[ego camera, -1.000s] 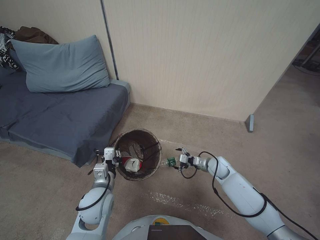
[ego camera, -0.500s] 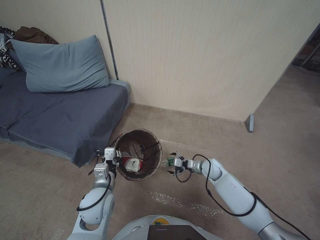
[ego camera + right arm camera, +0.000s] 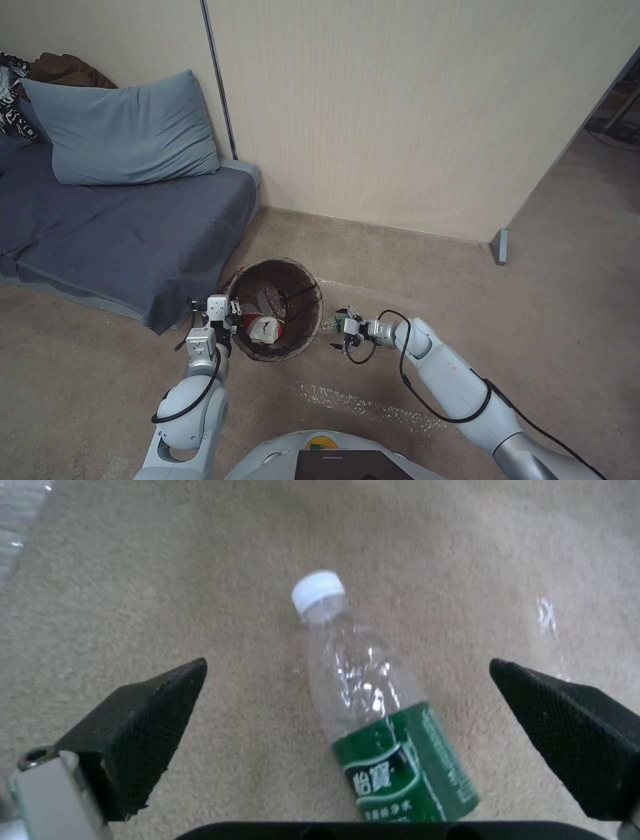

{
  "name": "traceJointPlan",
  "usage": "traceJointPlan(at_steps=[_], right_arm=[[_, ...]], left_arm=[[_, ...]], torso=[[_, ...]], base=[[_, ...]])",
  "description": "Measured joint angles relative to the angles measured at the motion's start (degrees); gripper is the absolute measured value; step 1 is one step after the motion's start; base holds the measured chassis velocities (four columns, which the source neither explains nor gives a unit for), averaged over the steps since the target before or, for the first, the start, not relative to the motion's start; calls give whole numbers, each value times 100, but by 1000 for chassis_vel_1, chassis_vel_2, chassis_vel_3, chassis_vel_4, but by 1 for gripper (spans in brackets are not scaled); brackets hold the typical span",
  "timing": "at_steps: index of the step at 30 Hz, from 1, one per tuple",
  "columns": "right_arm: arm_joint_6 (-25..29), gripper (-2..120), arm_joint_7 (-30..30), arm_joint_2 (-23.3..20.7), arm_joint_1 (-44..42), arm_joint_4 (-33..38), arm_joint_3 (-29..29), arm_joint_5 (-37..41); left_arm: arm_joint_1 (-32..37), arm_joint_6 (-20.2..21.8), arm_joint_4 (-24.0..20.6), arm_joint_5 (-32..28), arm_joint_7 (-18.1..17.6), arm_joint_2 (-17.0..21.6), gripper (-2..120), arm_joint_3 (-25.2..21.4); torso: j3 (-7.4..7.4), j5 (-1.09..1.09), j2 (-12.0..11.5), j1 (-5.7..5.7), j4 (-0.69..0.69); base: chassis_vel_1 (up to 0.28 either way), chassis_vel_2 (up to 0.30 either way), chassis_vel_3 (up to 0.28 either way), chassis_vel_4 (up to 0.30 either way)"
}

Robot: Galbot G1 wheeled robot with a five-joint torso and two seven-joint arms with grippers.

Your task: Pick up the trash bin, then pick up the garbage from the floor and place it into the trash bin.

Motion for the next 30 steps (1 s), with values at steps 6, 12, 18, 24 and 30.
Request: traceJointPlan(at_steps=[6, 12, 18, 24, 30], right_arm=[[70, 100, 24, 87, 52, -272, 72, -9], [152, 100, 40, 188, 142, -618, 146, -7], [276, 100, 80, 375, 328, -1239, 336, -25], [384, 99, 72, 439, 537, -1609, 413, -7], [487, 78, 31, 519, 626, -1868, 438, 57]], left_arm=[[12, 0, 1, 0, -2, 1, 3, -7], [24, -4, 17, 15, -7, -15, 3, -8], [49, -7, 23, 44, -11, -22, 3, -19], [69, -7, 36, 64, -17, -30, 3, -19], [90, -8, 33, 78, -22, -27, 3, -15]], torso=[[0, 0, 0, 0, 0], [0, 0, 0, 0, -1], [0, 0, 0, 0, 0], [0, 0, 0, 0, -1], [0, -1, 0, 0, -1]], base=[[0, 0, 0, 0], [0, 0, 0, 0], [0, 0, 0, 0], [0, 0, 0, 0], [0, 0, 0, 0]])
